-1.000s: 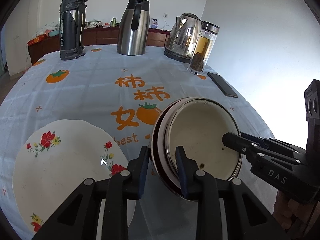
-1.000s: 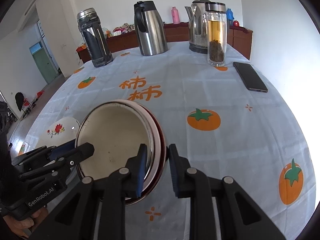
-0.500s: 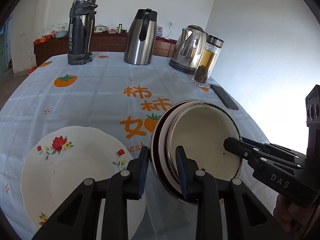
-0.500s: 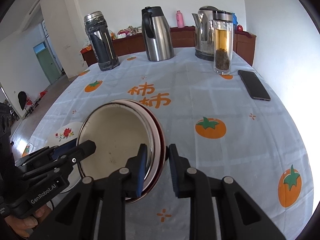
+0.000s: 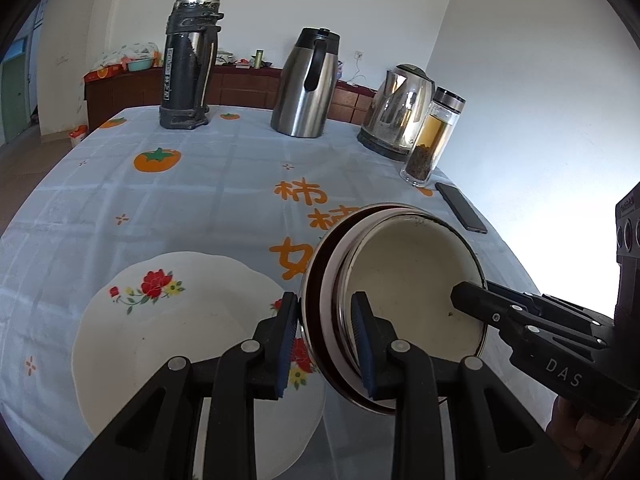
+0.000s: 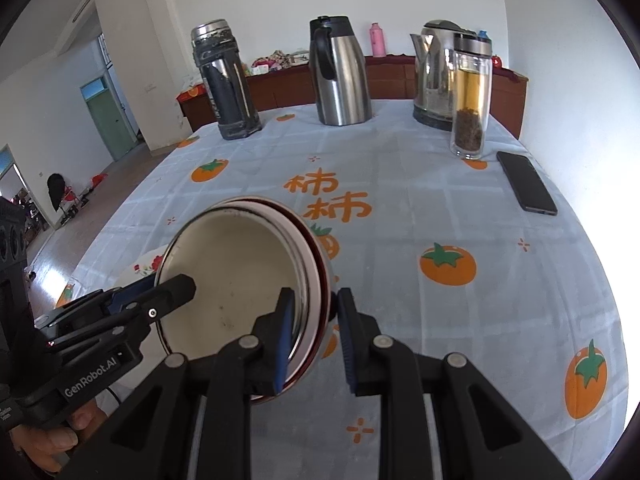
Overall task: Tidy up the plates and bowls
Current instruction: 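Lift the nested bowl stack with both tools and carry it over the red-flower plate, then lower the nested bowl stack onto the red-flower plate with both tools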
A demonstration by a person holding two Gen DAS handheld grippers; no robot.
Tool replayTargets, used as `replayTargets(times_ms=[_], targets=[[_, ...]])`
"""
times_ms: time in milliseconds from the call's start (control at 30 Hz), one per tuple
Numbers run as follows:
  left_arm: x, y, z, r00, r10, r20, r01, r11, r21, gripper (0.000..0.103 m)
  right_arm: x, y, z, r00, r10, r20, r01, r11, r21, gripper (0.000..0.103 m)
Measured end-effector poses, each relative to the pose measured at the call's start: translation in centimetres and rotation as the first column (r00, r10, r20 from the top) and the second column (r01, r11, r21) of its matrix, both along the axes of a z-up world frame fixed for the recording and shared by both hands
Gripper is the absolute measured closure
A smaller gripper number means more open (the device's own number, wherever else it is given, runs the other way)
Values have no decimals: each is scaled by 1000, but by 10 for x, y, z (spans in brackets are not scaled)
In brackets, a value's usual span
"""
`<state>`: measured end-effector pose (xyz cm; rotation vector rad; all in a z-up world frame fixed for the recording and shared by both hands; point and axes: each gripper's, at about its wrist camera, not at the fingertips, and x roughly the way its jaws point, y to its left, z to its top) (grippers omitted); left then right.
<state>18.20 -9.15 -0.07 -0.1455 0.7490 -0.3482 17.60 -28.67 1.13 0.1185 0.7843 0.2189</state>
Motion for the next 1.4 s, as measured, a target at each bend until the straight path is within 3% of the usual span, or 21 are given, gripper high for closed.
replayTargets(times_ms=[600,1400], targets=[[-16,30,20,996,79,46,-80,997,6,74,-1,33,17,996,83,34,-82,997,-8,81],[-32,89,14,977,212,4,-212,976,48,74,-6,98,11,970,242,4,-242,970,-10,81]])
